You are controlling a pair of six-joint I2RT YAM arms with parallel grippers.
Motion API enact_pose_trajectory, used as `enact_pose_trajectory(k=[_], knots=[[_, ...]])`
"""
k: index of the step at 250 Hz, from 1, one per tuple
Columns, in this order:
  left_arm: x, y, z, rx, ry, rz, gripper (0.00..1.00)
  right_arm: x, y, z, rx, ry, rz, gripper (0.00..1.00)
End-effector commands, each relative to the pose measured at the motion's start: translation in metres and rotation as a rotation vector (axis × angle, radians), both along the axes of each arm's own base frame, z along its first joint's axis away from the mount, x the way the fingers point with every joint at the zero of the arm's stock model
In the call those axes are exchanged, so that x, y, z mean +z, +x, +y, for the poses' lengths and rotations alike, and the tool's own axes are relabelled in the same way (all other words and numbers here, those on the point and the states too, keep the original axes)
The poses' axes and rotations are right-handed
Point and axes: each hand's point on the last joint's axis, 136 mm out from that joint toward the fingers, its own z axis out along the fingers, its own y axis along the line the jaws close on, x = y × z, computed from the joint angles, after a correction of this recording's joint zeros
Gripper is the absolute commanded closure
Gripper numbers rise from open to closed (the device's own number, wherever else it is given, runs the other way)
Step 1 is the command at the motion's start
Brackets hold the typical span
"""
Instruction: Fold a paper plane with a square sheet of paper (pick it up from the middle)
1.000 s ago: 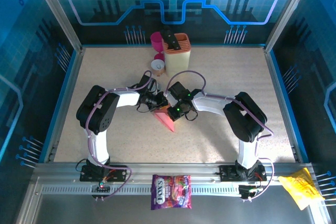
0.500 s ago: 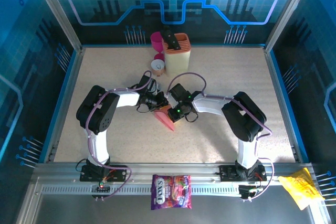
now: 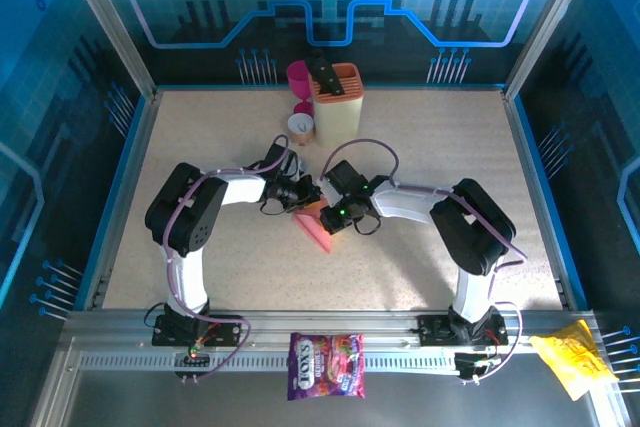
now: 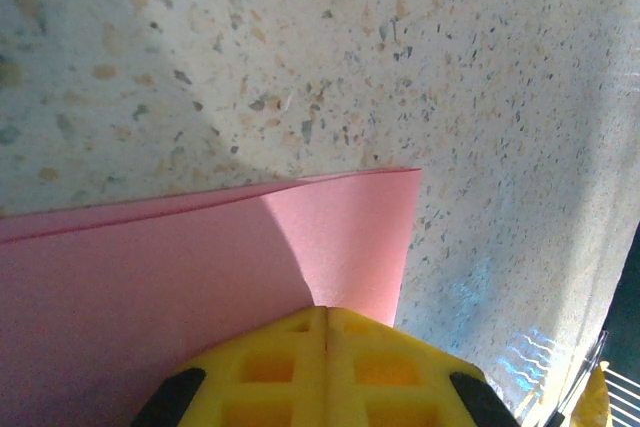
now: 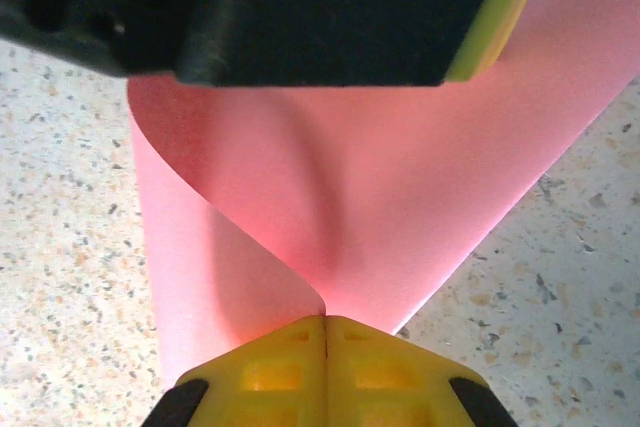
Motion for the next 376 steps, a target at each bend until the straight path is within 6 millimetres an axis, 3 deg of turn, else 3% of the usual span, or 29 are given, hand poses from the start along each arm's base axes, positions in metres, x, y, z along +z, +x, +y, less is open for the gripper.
enact_pose_trajectory(k=[1,93,224,303,376], knots=[[-0.025,-0.021,0.013,0.012,0.065,0.089,1.0,0.009,-0.007,0.005,-0.004,0.039,0.013,1.0],[-0.027,-0.023,0.014,0.014,0.066,0.095,1.0,-0.01,-0.011,0.003,-0.013,0.013,0.038,1.0],[-0.03,-0.024,0.014,0.011,0.065,0.098,1.0,-0.01,0.005,-0.001,-0.032,0.0,0.029,1.0],[-0.031,-0.024,0.013,0.012,0.065,0.099,1.0,-0.008,0.007,0.002,-0.027,0.011,0.03,1.0],[-0.031,-0.024,0.013,0.012,0.063,0.099,1.0,-0.018,0.004,-0.002,-0.033,-0.003,0.045,1.0]])
